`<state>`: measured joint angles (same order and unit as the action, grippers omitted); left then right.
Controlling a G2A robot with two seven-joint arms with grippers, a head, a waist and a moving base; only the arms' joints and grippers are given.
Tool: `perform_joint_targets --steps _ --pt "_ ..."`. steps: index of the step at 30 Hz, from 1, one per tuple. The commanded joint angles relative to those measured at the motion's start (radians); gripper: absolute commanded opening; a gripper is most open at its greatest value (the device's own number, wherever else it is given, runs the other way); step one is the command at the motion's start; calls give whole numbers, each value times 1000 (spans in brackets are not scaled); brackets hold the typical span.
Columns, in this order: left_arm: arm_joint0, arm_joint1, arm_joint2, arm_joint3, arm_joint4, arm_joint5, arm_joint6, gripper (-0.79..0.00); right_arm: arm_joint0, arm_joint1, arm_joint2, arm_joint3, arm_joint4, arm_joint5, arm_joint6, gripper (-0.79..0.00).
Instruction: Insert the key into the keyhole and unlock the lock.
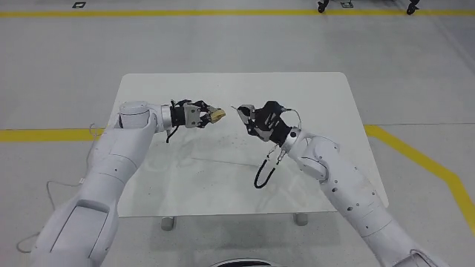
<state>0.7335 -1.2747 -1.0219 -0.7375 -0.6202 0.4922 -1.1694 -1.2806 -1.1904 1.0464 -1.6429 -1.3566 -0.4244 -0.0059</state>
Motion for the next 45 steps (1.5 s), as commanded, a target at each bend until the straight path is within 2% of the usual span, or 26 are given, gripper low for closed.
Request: perform_joint_targets --steps 1,4,10,20,32,45 --pt "-16 -9 15 19 -8 17 14 -785 -31 9 4 -73 -146 4 51 -785" --pt "-29 -22 31 41 -33 24 30 -785 -55 19 2 -132 -272 -10 103 -785" --pt "-45 -43 61 57 -18 -14 135 -785 -69 20 -39 -174 -461 59 173 -785" --pt "-38 -51 90 25 40 -23 235 -785 -40 1 -152 -157 -698 127 306 -785" --pt "-18 -48 94 -18 67 -28 239 -785 21 -29 -214 -87 -719 118 349 -785" --pt "-16 -47 96 -30 89 -23 236 -785 47 -46 -209 -46 -724 126 366 -785"
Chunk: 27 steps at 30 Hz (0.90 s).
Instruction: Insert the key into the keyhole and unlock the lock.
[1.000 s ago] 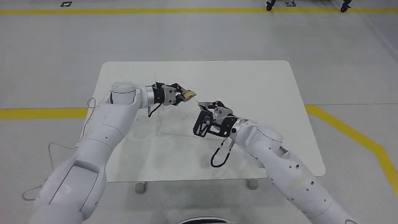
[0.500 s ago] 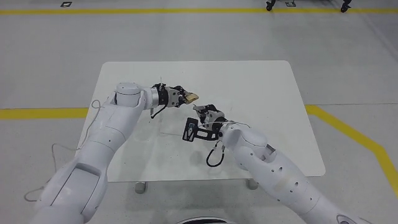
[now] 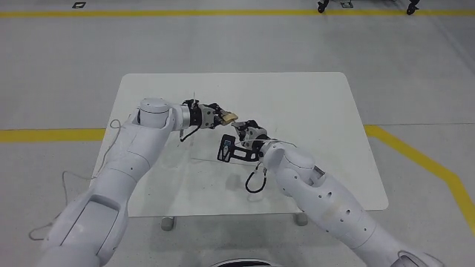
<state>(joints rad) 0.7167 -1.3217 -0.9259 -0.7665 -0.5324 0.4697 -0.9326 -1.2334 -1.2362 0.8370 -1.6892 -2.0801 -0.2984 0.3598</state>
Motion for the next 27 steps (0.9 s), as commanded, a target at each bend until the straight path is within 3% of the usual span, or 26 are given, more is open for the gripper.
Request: perform_joint_targets --steps 1,27 --pt "1 0 1 -1 2 0 0 -785 -1 -1 1 0 -4 -1 2 -785" --pt "23 12 -13 -59 37 65 37 -785 12 -35 -46 20 -107 -30 90 -785"
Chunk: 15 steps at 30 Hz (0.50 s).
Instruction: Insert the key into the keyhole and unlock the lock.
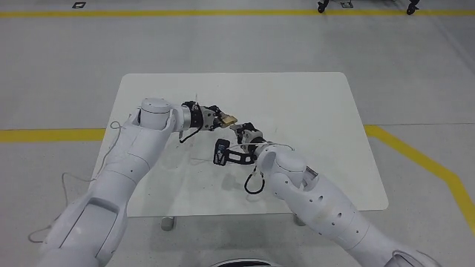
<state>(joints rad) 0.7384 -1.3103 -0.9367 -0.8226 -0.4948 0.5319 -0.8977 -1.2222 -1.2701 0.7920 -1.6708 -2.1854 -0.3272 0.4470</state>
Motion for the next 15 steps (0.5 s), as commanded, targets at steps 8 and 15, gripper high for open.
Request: perform_joint_targets --steps 8,15 --pt "22 10 -14 -46 5 19 10 -785 10 -15 -11 16 -8 -6 13 -785" --pt "34 14 -18 -73 8 21 8 -785 12 -22 -10 23 -10 -9 7 -785"
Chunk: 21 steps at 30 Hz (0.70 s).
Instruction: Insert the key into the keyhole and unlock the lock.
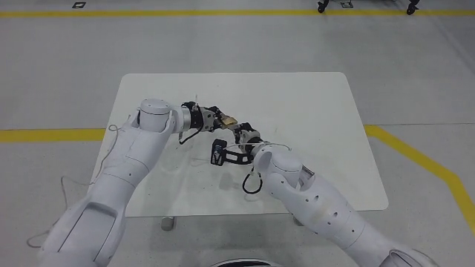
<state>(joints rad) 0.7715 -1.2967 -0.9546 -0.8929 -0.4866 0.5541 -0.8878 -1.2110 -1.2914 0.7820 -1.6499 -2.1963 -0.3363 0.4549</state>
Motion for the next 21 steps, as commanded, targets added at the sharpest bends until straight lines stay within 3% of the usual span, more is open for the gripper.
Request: perform_joint_targets --steps 1,3,5,10,16,21 --pt "3 1 -1 -6 -1 -3 -2 -785 3 -3 0 6 2 0 -2 -785" --pt "6 2 -4 -10 -3 -4 -4 -785 5 -6 2 11 10 6 -7 -785" --pt "8 4 -7 -13 -3 -7 -4 -785 6 -9 6 14 19 17 -16 -653" --pt "10 8 -18 -12 -8 -15 -4 -785 -5 -10 25 6 33 33 -41 -428" --pt "10 11 -32 1 -20 -33 -3 -785 -46 -2 70 -32 45 58 -90 -419" --pt "11 12 -45 15 -38 -107 -25 -785 -104 12 143 -74 116 68 -197 -434"
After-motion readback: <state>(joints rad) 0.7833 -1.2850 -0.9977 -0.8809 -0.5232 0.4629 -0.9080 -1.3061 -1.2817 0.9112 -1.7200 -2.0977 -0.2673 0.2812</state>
